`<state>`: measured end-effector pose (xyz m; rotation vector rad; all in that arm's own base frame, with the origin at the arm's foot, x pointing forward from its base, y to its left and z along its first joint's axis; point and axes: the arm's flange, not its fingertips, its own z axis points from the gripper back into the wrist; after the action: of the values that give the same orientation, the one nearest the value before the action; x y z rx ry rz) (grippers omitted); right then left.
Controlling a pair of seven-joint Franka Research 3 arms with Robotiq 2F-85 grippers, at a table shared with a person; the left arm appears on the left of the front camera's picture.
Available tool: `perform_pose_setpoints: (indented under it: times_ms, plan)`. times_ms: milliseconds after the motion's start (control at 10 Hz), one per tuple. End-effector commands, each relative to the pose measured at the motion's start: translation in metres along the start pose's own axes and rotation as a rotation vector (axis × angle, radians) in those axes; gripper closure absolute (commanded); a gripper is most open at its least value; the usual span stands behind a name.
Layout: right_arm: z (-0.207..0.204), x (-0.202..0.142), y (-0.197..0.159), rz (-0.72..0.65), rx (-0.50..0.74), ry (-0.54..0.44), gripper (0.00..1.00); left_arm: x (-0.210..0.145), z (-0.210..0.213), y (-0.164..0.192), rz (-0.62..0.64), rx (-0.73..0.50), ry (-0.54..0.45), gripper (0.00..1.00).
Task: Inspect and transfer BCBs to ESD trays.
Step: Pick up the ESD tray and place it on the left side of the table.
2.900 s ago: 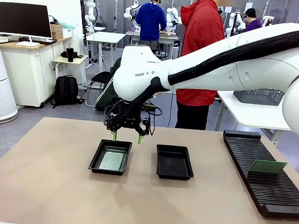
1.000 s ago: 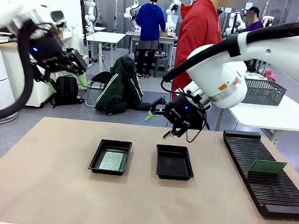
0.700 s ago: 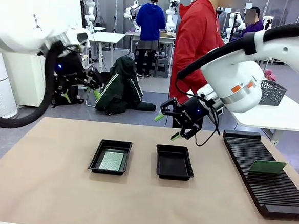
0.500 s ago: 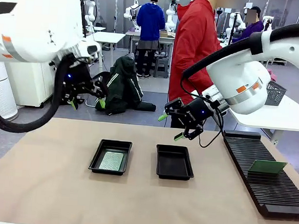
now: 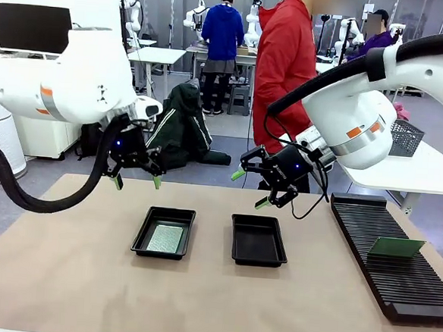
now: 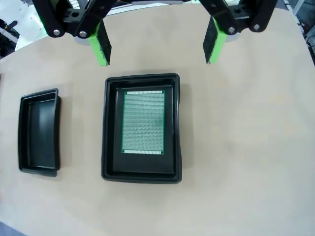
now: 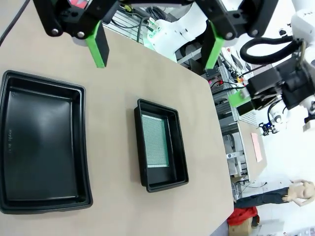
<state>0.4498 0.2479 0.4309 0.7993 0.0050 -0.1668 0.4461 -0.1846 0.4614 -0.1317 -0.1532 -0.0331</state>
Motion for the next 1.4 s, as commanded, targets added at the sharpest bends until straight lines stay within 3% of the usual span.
perform_pose_setpoints:
  times_ms: [0,700,1300]
  plan:
    - [-0.001,0.003,0.003,-0.009,-0.010,-0.001,0.00,0.007,-0.020,-0.006,0.006,0.042,0.021,0.00]
    - [-0.001,0.003,0.003,-0.009,-0.010,-0.001,0.00,0.028,-0.092,-0.001,-0.026,0.076,0.108,0.00]
    - [-0.001,0.003,0.003,-0.009,-0.010,-0.001,0.00,0.043,-0.132,0.012,-0.037,0.084,0.112,0.00]
